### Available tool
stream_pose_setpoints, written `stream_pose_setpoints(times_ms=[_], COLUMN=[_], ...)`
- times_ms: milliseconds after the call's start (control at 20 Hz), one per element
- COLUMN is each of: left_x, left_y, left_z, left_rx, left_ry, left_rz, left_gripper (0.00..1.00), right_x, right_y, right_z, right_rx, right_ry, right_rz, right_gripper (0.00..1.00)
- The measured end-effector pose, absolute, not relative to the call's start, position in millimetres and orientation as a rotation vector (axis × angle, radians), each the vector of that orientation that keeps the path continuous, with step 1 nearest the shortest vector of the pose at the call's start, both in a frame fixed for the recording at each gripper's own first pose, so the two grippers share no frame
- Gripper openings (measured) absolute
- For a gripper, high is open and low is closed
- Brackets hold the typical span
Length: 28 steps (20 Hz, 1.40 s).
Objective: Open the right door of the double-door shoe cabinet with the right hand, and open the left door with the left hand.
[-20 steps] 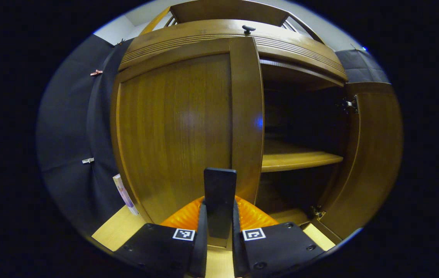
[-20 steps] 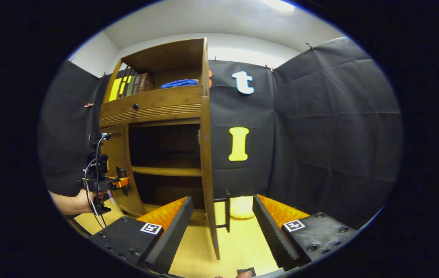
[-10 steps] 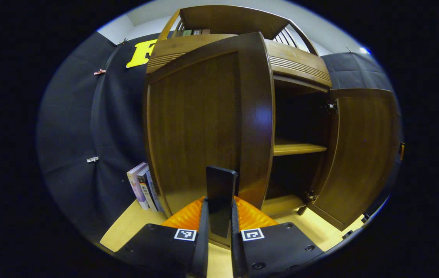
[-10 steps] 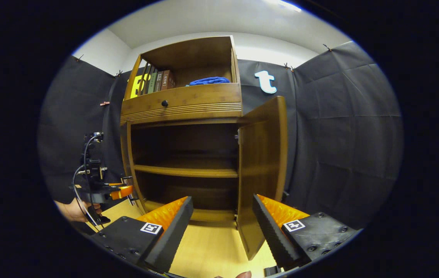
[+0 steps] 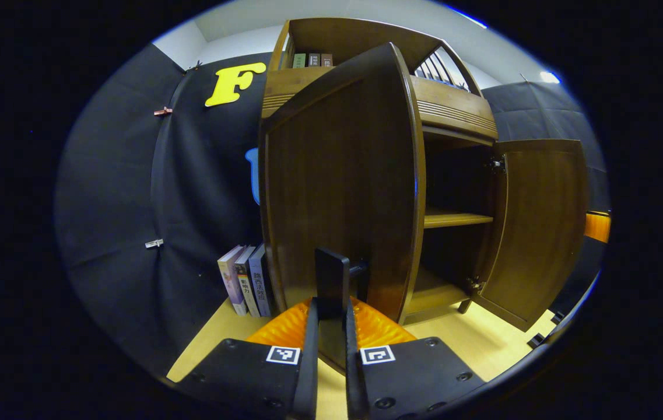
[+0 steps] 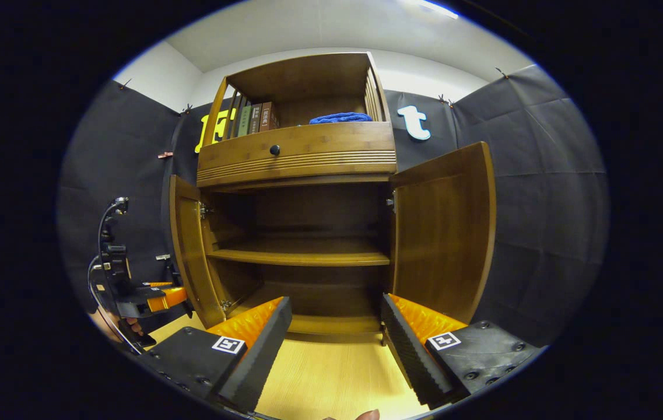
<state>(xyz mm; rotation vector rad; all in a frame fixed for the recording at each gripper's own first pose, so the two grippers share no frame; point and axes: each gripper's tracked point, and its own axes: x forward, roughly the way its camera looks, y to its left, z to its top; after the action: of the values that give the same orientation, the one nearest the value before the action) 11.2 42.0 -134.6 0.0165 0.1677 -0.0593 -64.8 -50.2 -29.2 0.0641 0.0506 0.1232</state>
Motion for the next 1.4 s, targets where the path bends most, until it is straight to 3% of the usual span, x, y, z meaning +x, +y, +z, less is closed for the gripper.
stream_pose_setpoints(times_ms=[500, 550, 650, 750, 800, 900, 1250, 1400], left_x=[-6, -7, -9, -10, -11, -13, -14, -18], left_y=[75, 78, 84, 91, 94, 103, 146, 160], left_z=[-135, -134, -134, -135, -135, -136, -140, -139], left_rx=[-0.008, -0.009, -0.007, -0.004, -0.005, -0.004, -0.023, -0.052], left_ry=[0.167, 0.169, 0.169, 0.167, 0.167, 0.167, 0.181, 0.177], left_rz=[-0.088, -0.093, -0.095, -0.082, -0.073, -0.057, 0.008, 0.01], left_gripper=[0.2, 0.2, 0.2, 0.2, 0.19, 0.17, 0.13, 0.07], right_x=[-60, -60, -57, -56, -54, -53, -49, -45], right_y=[-18, -16, -13, -11, -9, -7, -7, -10], right_z=[-34, -35, -34, -35, -34, -35, -38, -36], right_rx=[0.047, 0.044, 0.044, 0.045, 0.046, 0.047, 0.036, 0.037], right_ry=[0.051, 0.052, 0.048, 0.046, 0.046, 0.046, 0.048, 0.045], right_rz=[0.134, 0.136, 0.136, 0.133, 0.134, 0.134, 0.125, 0.121], right_gripper=[0.98, 0.92, 0.98, 0.98, 0.92, 0.98, 0.98, 0.98])
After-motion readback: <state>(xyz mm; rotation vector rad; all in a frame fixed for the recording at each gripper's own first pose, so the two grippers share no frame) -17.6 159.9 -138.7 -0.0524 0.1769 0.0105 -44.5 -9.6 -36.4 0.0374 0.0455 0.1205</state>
